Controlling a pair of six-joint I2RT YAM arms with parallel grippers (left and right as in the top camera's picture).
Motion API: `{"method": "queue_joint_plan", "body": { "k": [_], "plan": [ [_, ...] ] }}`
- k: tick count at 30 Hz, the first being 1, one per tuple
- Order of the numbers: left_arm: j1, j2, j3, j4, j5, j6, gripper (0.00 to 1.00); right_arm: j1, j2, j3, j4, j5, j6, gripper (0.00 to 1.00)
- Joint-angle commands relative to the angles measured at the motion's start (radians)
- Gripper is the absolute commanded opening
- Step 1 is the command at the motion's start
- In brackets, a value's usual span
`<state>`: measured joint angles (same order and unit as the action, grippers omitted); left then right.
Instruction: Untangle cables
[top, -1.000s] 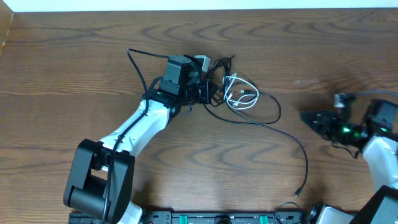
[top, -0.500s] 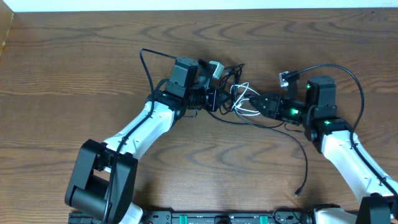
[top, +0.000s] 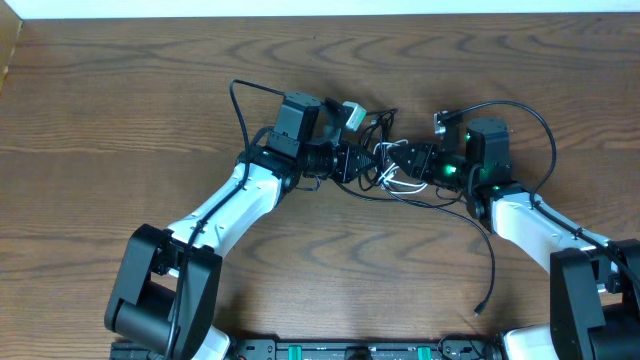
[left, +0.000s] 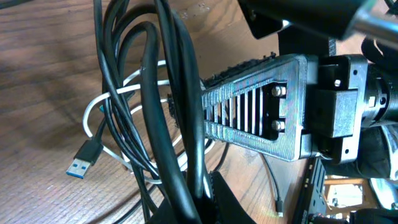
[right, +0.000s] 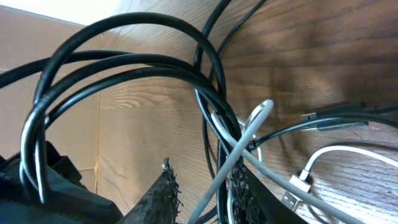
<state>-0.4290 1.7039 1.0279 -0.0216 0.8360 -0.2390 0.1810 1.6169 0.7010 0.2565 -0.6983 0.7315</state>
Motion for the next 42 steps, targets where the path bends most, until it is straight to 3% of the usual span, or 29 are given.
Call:
{"method": "queue_joint_plan", "body": {
  "k": [1,3,5,6,9,12,16,19,23,29,33,36,38,39,40,42],
  "plan": [
    [-0.009,-0.028,0.009,0.004,0.040,-0.014,0.08,0.015,0.005,0.005,0.005,-0.016,0.042,0.26],
    [-0.013,-0.028,0.009,0.004,0.040,-0.019,0.08,0.017,0.005,0.005,0.005,-0.019,0.043,0.24],
    [-0.016,-0.028,0.009,0.004,0.039,-0.021,0.08,0.017,0.005,0.005,0.006,-0.029,0.041,0.02],
    [-0.016,-0.028,0.009,0.003,0.026,-0.021,0.08,0.016,0.005,0.005,0.008,-0.040,0.026,0.01],
    [-0.016,-0.028,0.009,-0.030,-0.138,-0.021,0.08,0.001,0.003,0.005,0.060,-0.114,-0.029,0.01],
    [-0.016,-0.028,0.009,-0.074,-0.311,-0.029,0.08,-0.058,-0.010,0.005,0.203,-0.317,-0.024,0.01],
    [-0.016,-0.024,0.009,-0.121,-0.375,-0.029,0.08,-0.203,-0.018,0.005,0.438,-0.545,0.132,0.01],
    [-0.016,-0.024,0.009,-0.144,-0.381,-0.028,0.08,-0.286,-0.018,0.005,0.589,-0.607,0.193,0.01],
    [-0.016,-0.024,0.009,-0.253,-0.617,-0.028,0.08,-0.409,-0.018,0.005,0.809,-0.610,0.264,0.01],
    [-0.014,-0.024,0.009,-0.409,-1.078,-0.147,0.08,-0.608,-0.018,0.005,0.851,-0.616,0.203,0.01],
    [-0.014,-0.024,0.009,-0.411,-1.196,-0.262,0.08,-0.728,-0.018,0.005,0.850,-0.613,0.151,0.01],
    [-0.015,-0.024,0.009,-0.385,-1.099,-0.342,0.08,-0.774,-0.018,0.005,0.818,-0.615,0.134,0.01],
    [-0.015,-0.024,0.009,-0.324,-0.878,-0.291,0.08,-0.774,-0.018,0.005,0.777,-0.615,0.117,0.02],
    [-0.015,-0.024,0.009,-0.240,-0.608,-0.167,0.08,-0.762,-0.018,0.005,0.731,-0.615,0.084,0.12],
    [-0.015,-0.024,0.009,-0.186,-0.437,-0.088,0.07,-0.751,-0.018,0.005,0.695,-0.615,0.058,0.17],
    [-0.013,-0.024,0.009,-0.103,-0.220,-0.010,0.08,-0.712,-0.018,0.005,0.590,-0.614,-0.029,0.27]
  ]
}}
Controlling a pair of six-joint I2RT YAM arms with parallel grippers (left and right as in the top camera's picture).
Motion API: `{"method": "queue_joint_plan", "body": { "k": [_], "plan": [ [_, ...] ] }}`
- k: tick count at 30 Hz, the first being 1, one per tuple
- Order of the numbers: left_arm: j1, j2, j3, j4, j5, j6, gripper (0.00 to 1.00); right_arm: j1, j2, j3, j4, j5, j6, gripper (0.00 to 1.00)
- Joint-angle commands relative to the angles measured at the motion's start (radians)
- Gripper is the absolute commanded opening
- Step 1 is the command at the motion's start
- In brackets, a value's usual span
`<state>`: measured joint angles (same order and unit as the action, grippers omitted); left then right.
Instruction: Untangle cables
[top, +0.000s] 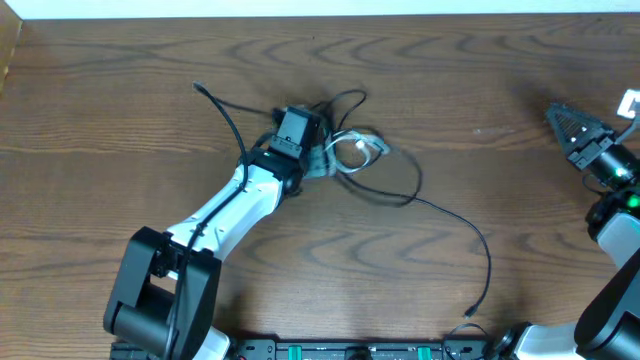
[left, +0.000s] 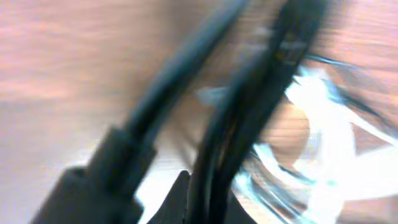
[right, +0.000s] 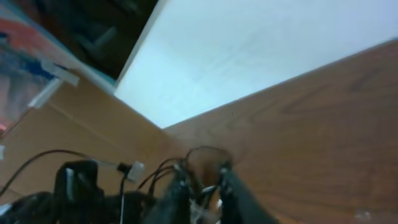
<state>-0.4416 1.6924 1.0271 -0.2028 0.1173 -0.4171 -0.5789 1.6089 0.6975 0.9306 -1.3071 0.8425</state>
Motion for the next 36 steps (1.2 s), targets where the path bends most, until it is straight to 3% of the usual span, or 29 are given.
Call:
{"method": "queue_joint_plan", "body": {
  "k": [1,4,11,16,20,28,30,32,33,36],
  "plan": [
    [0.000,-0.013,0.010,0.101,0.541,0.176,0.07,0.070,-0.010,0.009,-0.141,-0.003,-0.190,0.29],
    [0.005,-0.013,0.010,0.159,0.587,0.185,0.08,0.171,-0.010,0.009,-0.357,0.044,-0.331,0.32],
    [0.005,-0.013,0.010,0.196,0.659,0.184,0.08,0.414,-0.010,0.009,-0.496,0.060,-0.395,0.36],
    [0.005,-0.013,0.010,0.230,0.697,0.128,0.08,0.597,-0.010,0.008,-0.705,0.365,-0.433,0.40],
    [0.004,-0.013,0.010,0.265,0.800,0.128,0.08,0.687,-0.010,0.008,-0.710,0.423,-0.436,0.48],
    [0.002,-0.013,0.010,0.266,0.887,0.128,0.08,0.769,-0.002,0.008,-0.649,0.509,-0.367,0.48],
    [0.002,-0.013,0.010,0.265,0.896,0.128,0.08,0.769,-0.002,0.008,-0.642,0.508,-0.319,0.40],
    [0.002,-0.013,0.010,0.265,0.896,0.129,0.08,0.769,-0.002,0.008,-0.640,0.477,-0.307,0.10],
    [0.003,-0.013,0.010,0.265,0.896,0.134,0.08,0.766,-0.002,0.008,-0.637,0.451,-0.307,0.02],
    [0.010,-0.013,0.010,0.260,0.879,0.189,0.08,0.680,-0.002,0.008,-0.618,0.242,-0.289,0.01]
  ]
}}
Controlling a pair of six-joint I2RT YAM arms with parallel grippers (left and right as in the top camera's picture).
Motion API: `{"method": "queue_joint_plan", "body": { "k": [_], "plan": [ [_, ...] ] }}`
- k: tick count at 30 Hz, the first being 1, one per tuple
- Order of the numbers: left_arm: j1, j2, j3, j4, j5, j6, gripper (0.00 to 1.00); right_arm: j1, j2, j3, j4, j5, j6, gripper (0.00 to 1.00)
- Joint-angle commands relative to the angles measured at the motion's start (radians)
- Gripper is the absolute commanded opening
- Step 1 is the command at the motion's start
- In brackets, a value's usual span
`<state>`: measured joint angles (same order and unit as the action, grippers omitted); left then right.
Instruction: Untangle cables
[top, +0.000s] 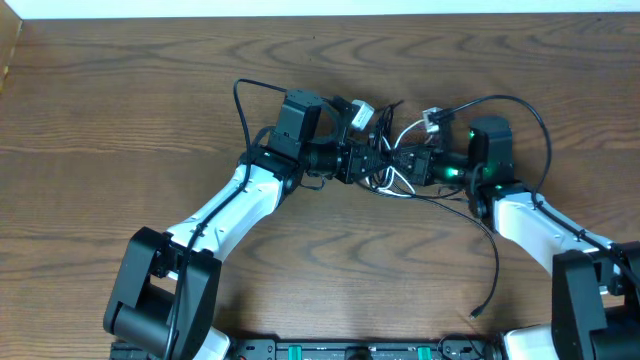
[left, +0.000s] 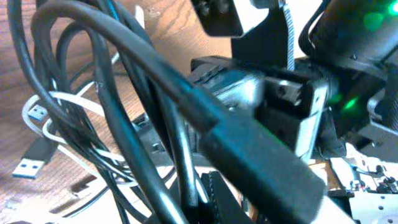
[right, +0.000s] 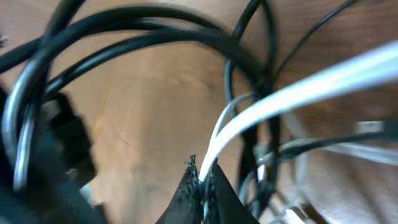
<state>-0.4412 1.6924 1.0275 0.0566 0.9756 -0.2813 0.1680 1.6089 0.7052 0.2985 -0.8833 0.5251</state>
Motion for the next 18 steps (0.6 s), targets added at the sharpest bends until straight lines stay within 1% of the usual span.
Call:
{"method": "queue_joint_plan", "body": {
  "k": [1,4,6,7,8,10,12,13,15,17,18],
  "plan": [
    [0.014,-0.013,0.010,-0.013,0.002,0.068,0.08,-0.126,-0.002,0.001,0.029,-0.257,0.027,0.01],
    [0.023,-0.013,0.010,-0.073,-0.116,0.068,0.08,-0.259,-0.002,0.001,0.068,-0.387,0.028,0.01],
    [0.026,-0.013,0.010,-0.148,-0.290,0.068,0.08,-0.343,-0.002,0.001,0.122,-0.487,0.028,0.01],
    [0.026,-0.013,0.010,-0.199,-0.411,0.068,0.08,-0.391,-0.002,0.001,0.163,-0.547,0.037,0.01],
    [0.026,-0.013,0.010,-0.243,-0.502,0.067,0.08,-0.434,-0.002,0.001,0.193,-0.583,0.057,0.01],
    [0.026,-0.013,0.010,-0.328,-0.659,0.067,0.08,-0.503,-0.002,0.001,0.211,-0.589,0.073,0.01],
    [0.026,-0.013,0.010,-0.371,-0.743,0.067,0.07,-0.550,-0.002,0.001,0.218,-0.590,0.073,0.01],
    [0.026,-0.013,0.010,-0.402,-0.828,0.058,0.08,-0.581,-0.002,0.001,0.226,-0.589,0.073,0.01],
    [0.026,-0.013,0.010,-0.437,-0.971,-0.004,0.08,-0.620,-0.002,0.001,0.238,-0.587,0.073,0.01],
    [0.026,-0.013,0.010,-0.469,-1.136,-0.116,0.08,-0.658,-0.002,0.001,0.236,-0.577,0.072,0.01],
    [0.026,-0.013,0.010,-0.475,-1.169,-0.163,0.08,-0.670,-0.002,0.001,0.233,-0.575,0.073,0.01]
  ]
}}
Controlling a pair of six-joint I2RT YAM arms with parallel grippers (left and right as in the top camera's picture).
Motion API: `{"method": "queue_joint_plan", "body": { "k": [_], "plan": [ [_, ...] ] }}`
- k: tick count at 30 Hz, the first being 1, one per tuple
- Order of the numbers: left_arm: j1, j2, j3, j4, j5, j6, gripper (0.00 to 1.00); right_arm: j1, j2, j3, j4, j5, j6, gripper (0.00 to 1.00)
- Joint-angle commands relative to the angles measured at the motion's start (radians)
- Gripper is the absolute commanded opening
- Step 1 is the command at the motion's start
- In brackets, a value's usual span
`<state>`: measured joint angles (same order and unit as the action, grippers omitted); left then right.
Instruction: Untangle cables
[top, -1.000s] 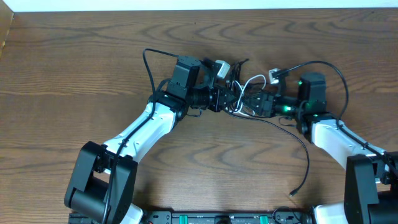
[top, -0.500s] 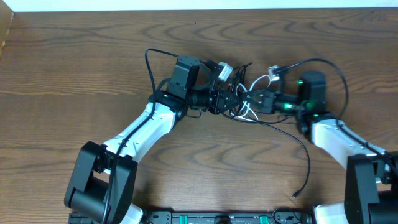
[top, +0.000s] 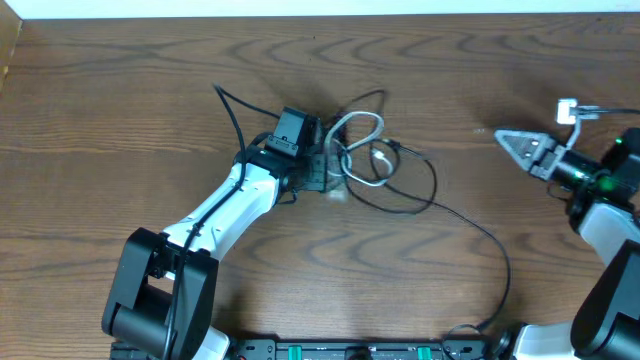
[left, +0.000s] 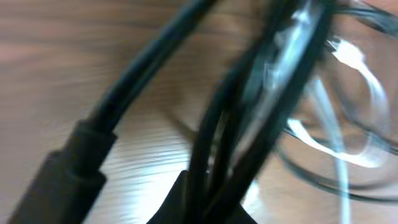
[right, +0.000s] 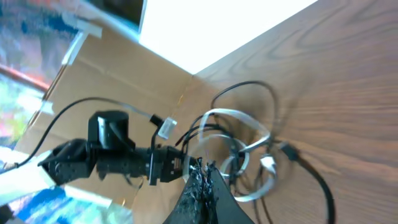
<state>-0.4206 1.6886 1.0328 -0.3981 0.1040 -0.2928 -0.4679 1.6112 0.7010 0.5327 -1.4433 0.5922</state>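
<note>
A tangle of black and white cables (top: 362, 152) lies mid-table, also in the right wrist view (right: 239, 140). My left gripper (top: 325, 175) is shut on a bunch of black cables (left: 249, 106) at the tangle's left side, and they run between its fingers (left: 208, 199). A white cable loop (top: 358, 125) lies beside them, blurred in the left wrist view (left: 348, 124). One long black cable (top: 500, 260) trails to the front right. My right gripper (top: 503, 136) is far to the right, shut, with nothing seen between its tips (right: 202, 168).
A black cable end (top: 218, 92) sticks out behind the left arm (top: 240, 195). A cardboard box (right: 112, 81) stands off the table's left side. The table's far edge (top: 300, 14) meets a white wall. Bare wood lies between the tangle and the right gripper.
My right gripper was at the tangle, shut on a white cable; now it is far to the right, clear of the cables. The left gripper and bundle have shifted slightly left.
At first both grippers met at the tangle. Then the right one was far right while the left held the bundle. Both were together again, the right shut on a white cable. Now the right is away and the tangle lies more spread out.
</note>
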Motion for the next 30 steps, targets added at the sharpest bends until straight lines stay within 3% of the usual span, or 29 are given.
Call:
{"method": "queue_joint_plan", "body": {
  "k": [1,2,4,5,7,12,13,16,18,22,26,29,30],
  "plan": [
    [0.005,-0.009,0.004,-0.019,-0.294,-0.183,0.08,-0.038,-0.005,0.005,-0.002,-0.015,0.006,0.01],
    [0.005,-0.009,0.004,-0.008,-0.255,-0.207,0.08,-0.037,-0.005,0.005,-0.002,-0.015,0.006,0.01],
    [0.005,-0.009,0.004,0.050,-0.042,-0.179,0.07,-0.025,-0.005,0.005,-0.003,-0.014,0.005,0.05],
    [0.005,-0.009,0.004,0.110,0.167,-0.088,0.08,-0.006,-0.005,0.005,-0.003,-0.010,-0.005,0.15],
    [0.005,-0.009,0.004,0.226,0.533,0.058,0.08,0.030,-0.005,0.005,-0.011,0.001,-0.037,0.18],
    [0.005,-0.009,0.004,0.414,0.809,0.004,0.08,0.151,-0.005,0.005,-0.177,0.095,-0.166,0.29],
    [0.006,-0.009,0.004,0.455,0.829,-0.056,0.08,0.180,-0.005,0.004,-0.212,0.113,-0.196,0.31],
    [0.018,-0.009,0.004,0.603,0.789,-0.394,0.08,0.266,-0.005,0.004,-0.296,0.159,-0.242,0.33],
    [0.044,-0.010,0.004,0.624,0.651,-0.784,0.08,0.316,-0.005,0.004,-0.321,0.159,-0.242,0.37],
    [0.067,-0.009,0.004,0.624,0.518,-1.273,0.08,0.351,-0.005,0.004,-0.405,0.158,-0.244,0.39],
    [0.067,-0.009,0.004,0.623,0.349,-1.505,0.08,0.379,-0.005,0.004,-0.556,0.159,-0.354,0.41],
    [0.067,-0.010,0.004,0.624,0.340,-1.696,0.08,0.443,-0.005,0.004,-0.650,0.162,-0.472,0.43],
    [0.067,-0.010,0.004,0.624,0.340,-1.710,0.08,0.455,-0.005,0.004,-0.649,0.169,-0.479,0.44]
  ]
}}
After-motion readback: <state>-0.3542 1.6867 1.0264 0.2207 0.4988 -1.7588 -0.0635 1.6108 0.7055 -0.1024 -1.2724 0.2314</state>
